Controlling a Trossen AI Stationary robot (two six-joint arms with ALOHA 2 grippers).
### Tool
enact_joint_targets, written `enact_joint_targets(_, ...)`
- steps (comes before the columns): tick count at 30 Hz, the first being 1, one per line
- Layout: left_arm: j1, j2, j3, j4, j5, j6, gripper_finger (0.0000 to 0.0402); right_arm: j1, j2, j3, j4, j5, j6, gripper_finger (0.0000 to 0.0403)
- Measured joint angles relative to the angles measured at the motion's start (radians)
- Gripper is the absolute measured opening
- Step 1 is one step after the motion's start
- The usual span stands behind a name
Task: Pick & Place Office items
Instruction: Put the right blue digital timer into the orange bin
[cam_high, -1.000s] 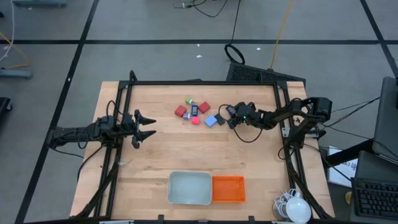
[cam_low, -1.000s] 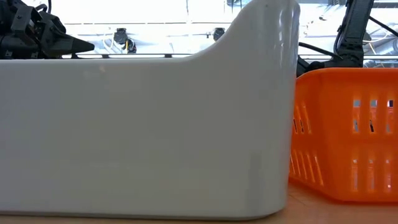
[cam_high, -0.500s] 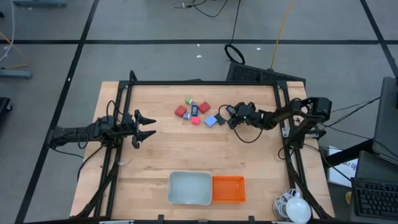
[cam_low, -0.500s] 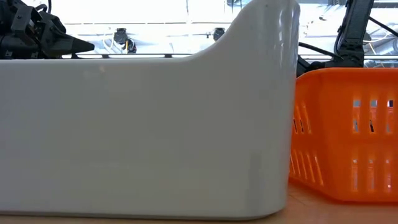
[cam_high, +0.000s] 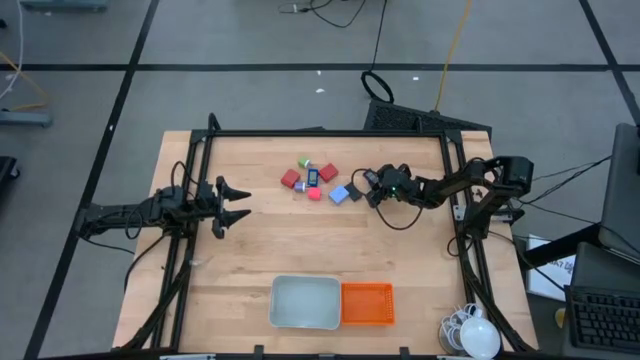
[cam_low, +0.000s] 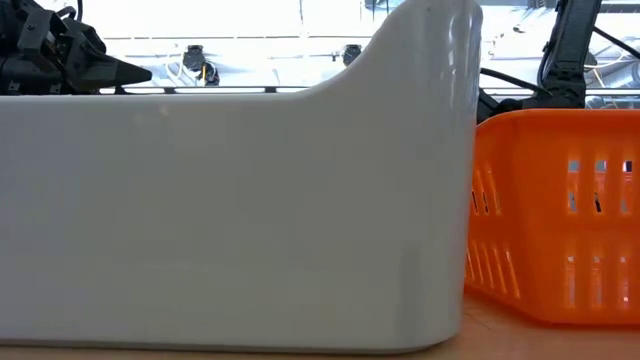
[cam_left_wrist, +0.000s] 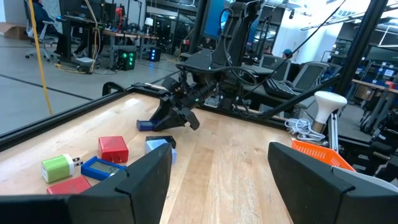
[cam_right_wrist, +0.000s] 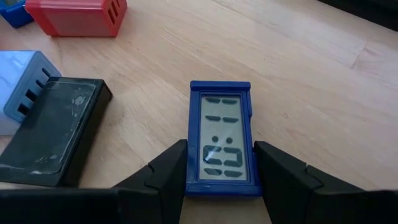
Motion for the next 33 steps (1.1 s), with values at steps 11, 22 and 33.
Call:
enact_joint_targets(11, 0.0, 0.0, 0.0, 0.0, 0.0, 0.0, 0.0271, 0.003, -0.1, -0.001, -0.042, -0.031, -0.006, 0.0164)
enact_joint_targets(22, 0.0, 0.0, 0.0, 0.0, 0.0, 0.0, 0.0271, 0.029, -0.182, 0.0, -0.042, -0.078, -0.004, 0.0164)
enact_joint_targets(33, 0.0, 0.0, 0.0, 0.0, 0.0, 0.0, 0.0271, 0.092, -0.272, 0.0, -0.042, -0.076, -0.005, 0.0164)
